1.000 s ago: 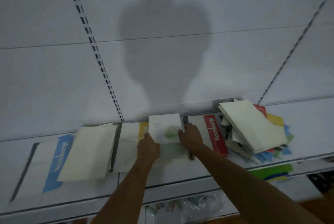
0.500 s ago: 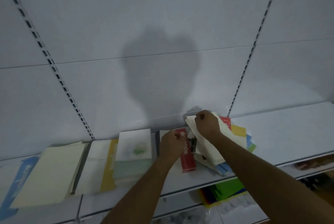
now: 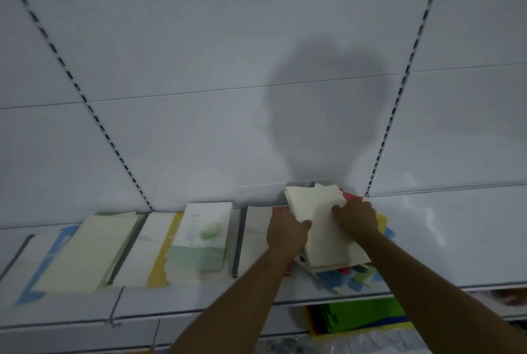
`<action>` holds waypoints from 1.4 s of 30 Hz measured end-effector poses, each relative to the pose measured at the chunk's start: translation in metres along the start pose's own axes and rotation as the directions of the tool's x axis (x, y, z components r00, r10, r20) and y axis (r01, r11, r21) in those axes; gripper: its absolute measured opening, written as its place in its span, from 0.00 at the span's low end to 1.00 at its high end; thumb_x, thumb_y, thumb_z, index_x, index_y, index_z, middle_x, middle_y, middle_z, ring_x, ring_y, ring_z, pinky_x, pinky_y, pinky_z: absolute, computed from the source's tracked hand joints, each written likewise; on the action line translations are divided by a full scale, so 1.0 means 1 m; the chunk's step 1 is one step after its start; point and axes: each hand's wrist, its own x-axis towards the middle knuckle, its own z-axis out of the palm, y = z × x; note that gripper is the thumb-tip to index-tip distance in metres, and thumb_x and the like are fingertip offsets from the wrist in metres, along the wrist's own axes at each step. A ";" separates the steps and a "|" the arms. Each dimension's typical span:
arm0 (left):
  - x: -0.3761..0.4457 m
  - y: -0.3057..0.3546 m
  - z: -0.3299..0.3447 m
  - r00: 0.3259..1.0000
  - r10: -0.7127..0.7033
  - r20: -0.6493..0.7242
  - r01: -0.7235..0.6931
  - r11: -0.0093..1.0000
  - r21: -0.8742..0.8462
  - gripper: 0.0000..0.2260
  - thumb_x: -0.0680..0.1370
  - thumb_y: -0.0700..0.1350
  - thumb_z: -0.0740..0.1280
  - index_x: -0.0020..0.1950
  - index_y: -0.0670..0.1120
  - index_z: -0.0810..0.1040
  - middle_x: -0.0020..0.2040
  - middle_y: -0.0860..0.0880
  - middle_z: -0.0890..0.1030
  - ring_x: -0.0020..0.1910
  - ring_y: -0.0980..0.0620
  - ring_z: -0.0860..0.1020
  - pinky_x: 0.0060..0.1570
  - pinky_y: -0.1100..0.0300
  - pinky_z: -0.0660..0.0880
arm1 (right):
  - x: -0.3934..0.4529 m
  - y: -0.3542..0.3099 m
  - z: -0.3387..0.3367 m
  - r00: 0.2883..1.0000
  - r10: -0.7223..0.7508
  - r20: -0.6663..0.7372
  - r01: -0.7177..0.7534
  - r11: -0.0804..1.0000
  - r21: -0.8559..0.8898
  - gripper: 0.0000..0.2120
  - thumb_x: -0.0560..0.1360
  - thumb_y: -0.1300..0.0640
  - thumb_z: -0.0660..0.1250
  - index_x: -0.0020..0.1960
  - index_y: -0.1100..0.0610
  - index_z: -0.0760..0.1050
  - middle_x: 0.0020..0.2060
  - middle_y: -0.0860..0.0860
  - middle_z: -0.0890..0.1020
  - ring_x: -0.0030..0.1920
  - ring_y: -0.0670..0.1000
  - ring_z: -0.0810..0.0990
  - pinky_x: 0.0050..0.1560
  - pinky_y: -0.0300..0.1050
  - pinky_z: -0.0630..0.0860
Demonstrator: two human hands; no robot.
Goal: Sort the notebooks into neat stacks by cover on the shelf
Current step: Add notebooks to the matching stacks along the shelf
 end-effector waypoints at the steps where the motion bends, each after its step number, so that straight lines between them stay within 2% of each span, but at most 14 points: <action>1: -0.001 0.001 0.001 1.000 -0.001 -0.008 0.001 1.000 -0.001 0.20 0.72 0.53 0.71 0.59 0.43 0.77 0.55 0.46 0.80 0.53 0.48 0.79 0.43 0.60 0.72 | 0.002 0.002 0.000 1.000 -0.004 0.010 0.004 0.999 0.034 0.23 0.77 0.47 0.61 0.64 0.62 0.71 0.60 0.60 0.75 0.60 0.60 0.74 0.63 0.54 0.72; 4: -0.005 0.004 0.003 0.999 0.008 -0.042 -0.008 1.000 0.008 0.20 0.73 0.52 0.71 0.60 0.42 0.75 0.57 0.46 0.78 0.54 0.48 0.78 0.45 0.61 0.70 | 0.005 0.006 -0.003 0.998 0.006 0.056 -0.013 0.992 0.127 0.25 0.76 0.48 0.61 0.65 0.64 0.69 0.59 0.61 0.76 0.59 0.60 0.75 0.62 0.57 0.72; 9: -0.011 0.013 0.000 0.997 0.023 -0.080 -0.028 0.997 -0.072 0.17 0.75 0.48 0.70 0.60 0.42 0.74 0.57 0.46 0.79 0.55 0.48 0.78 0.45 0.64 0.69 | 0.003 0.003 -0.007 0.998 -0.021 0.059 0.009 0.983 0.185 0.23 0.76 0.51 0.62 0.64 0.65 0.69 0.58 0.61 0.76 0.57 0.60 0.76 0.58 0.53 0.74; 14: -0.016 0.018 -0.002 1.000 -0.012 0.005 0.013 0.984 -0.176 0.20 0.76 0.46 0.70 0.64 0.43 0.69 0.62 0.46 0.77 0.58 0.47 0.77 0.48 0.62 0.71 | -0.001 0.002 -0.013 0.999 -0.046 0.026 0.039 0.976 0.213 0.16 0.77 0.56 0.62 0.59 0.66 0.73 0.53 0.61 0.79 0.47 0.57 0.76 0.50 0.47 0.72; 19: -0.019 0.010 0.002 1.000 -0.024 0.019 0.025 0.998 -0.057 0.23 0.75 0.48 0.69 0.66 0.43 0.67 0.64 0.45 0.73 0.62 0.47 0.73 0.59 0.56 0.74 | -0.008 -0.002 -0.014 1.000 -0.004 0.016 0.001 0.982 0.191 0.20 0.76 0.56 0.63 0.63 0.67 0.70 0.59 0.63 0.76 0.59 0.62 0.75 0.57 0.49 0.71; 22: -0.021 0.008 0.004 0.998 -0.059 0.014 0.059 0.998 0.028 0.27 0.75 0.50 0.69 0.70 0.43 0.64 0.67 0.44 0.69 0.66 0.46 0.69 0.64 0.57 0.69 | -0.017 -0.004 -0.012 0.999 0.032 0.021 -0.035 0.976 0.217 0.24 0.76 0.56 0.64 0.68 0.67 0.65 0.61 0.63 0.75 0.60 0.62 0.74 0.58 0.49 0.71; 26: -0.018 0.009 0.000 0.995 -0.091 0.027 0.089 0.994 0.057 0.27 0.74 0.45 0.69 0.70 0.41 0.66 0.67 0.43 0.71 0.66 0.44 0.70 0.64 0.55 0.69 | -0.026 -0.007 -0.012 0.998 0.053 0.034 -0.059 0.974 0.217 0.27 0.76 0.55 0.64 0.70 0.67 0.61 0.61 0.62 0.75 0.60 0.61 0.75 0.58 0.50 0.72; 29: -0.016 0.007 -0.002 0.997 -0.081 -0.003 0.081 0.997 -0.008 0.23 0.72 0.44 0.71 0.65 0.41 0.72 0.62 0.43 0.76 0.62 0.44 0.75 0.60 0.53 0.75 | -0.030 -0.007 -0.010 0.995 0.086 0.043 -0.093 0.976 0.196 0.30 0.77 0.53 0.64 0.70 0.69 0.59 0.63 0.63 0.73 0.62 0.61 0.73 0.60 0.50 0.71; 31: -0.016 0.005 -0.002 0.998 -0.063 -0.010 0.062 0.991 -0.115 0.21 0.72 0.40 0.71 0.64 0.42 0.73 0.60 0.45 0.77 0.59 0.45 0.77 0.54 0.57 0.77 | -0.033 -0.008 -0.010 0.996 0.077 0.044 -0.084 0.978 0.189 0.26 0.78 0.52 0.62 0.68 0.69 0.64 0.62 0.63 0.74 0.61 0.61 0.74 0.58 0.48 0.71; 34: -0.017 0.008 -0.007 0.996 -0.085 0.014 0.085 0.936 -0.342 0.21 0.73 0.35 0.68 0.65 0.42 0.69 0.60 0.45 0.76 0.56 0.48 0.77 0.47 0.63 0.74 | -0.034 -0.013 -0.016 0.996 0.060 0.071 -0.075 0.968 0.239 0.21 0.79 0.51 0.59 0.61 0.68 0.73 0.58 0.63 0.77 0.58 0.61 0.75 0.56 0.47 0.70; 36: -0.014 0.010 -0.015 0.994 -0.097 0.047 0.108 0.895 -0.433 0.20 0.73 0.35 0.68 0.64 0.42 0.68 0.57 0.47 0.76 0.51 0.50 0.76 0.41 0.64 0.72 | -0.033 -0.020 -0.021 0.995 0.067 0.070 -0.084 0.956 0.280 0.22 0.79 0.50 0.60 0.62 0.67 0.73 0.58 0.63 0.77 0.58 0.61 0.75 0.55 0.47 0.70; 38: -0.010 0.010 -0.027 0.990 -0.115 0.080 0.139 0.849 -0.510 0.17 0.72 0.36 0.68 0.60 0.41 0.74 0.54 0.47 0.79 0.47 0.50 0.77 0.39 0.62 0.74 | -0.031 -0.031 -0.025 0.994 0.079 0.081 -0.102 0.937 0.333 0.22 0.77 0.49 0.62 0.61 0.66 0.73 0.55 0.62 0.77 0.54 0.61 0.75 0.52 0.47 0.70; 40: -0.010 0.009 -0.046 0.982 -0.148 0.119 0.189 0.764 -0.616 0.15 0.71 0.36 0.67 0.57 0.39 0.78 0.52 0.42 0.82 0.48 0.44 0.80 0.43 0.55 0.78 | -0.030 -0.047 -0.025 0.992 0.040 0.117 -0.084 0.915 0.395 0.19 0.76 0.49 0.62 0.57 0.63 0.72 0.49 0.58 0.76 0.49 0.58 0.74 0.48 0.47 0.70; 42: -0.011 0.003 -0.068 0.976 -0.166 0.140 0.216 0.685 -0.695 0.15 0.72 0.34 0.65 0.58 0.39 0.78 0.52 0.39 0.82 0.49 0.40 0.81 0.48 0.47 0.80 | -0.031 -0.065 -0.017 0.990 -0.019 0.140 -0.047 0.890 0.453 0.20 0.75 0.48 0.63 0.58 0.61 0.70 0.50 0.57 0.75 0.49 0.57 0.74 0.47 0.48 0.70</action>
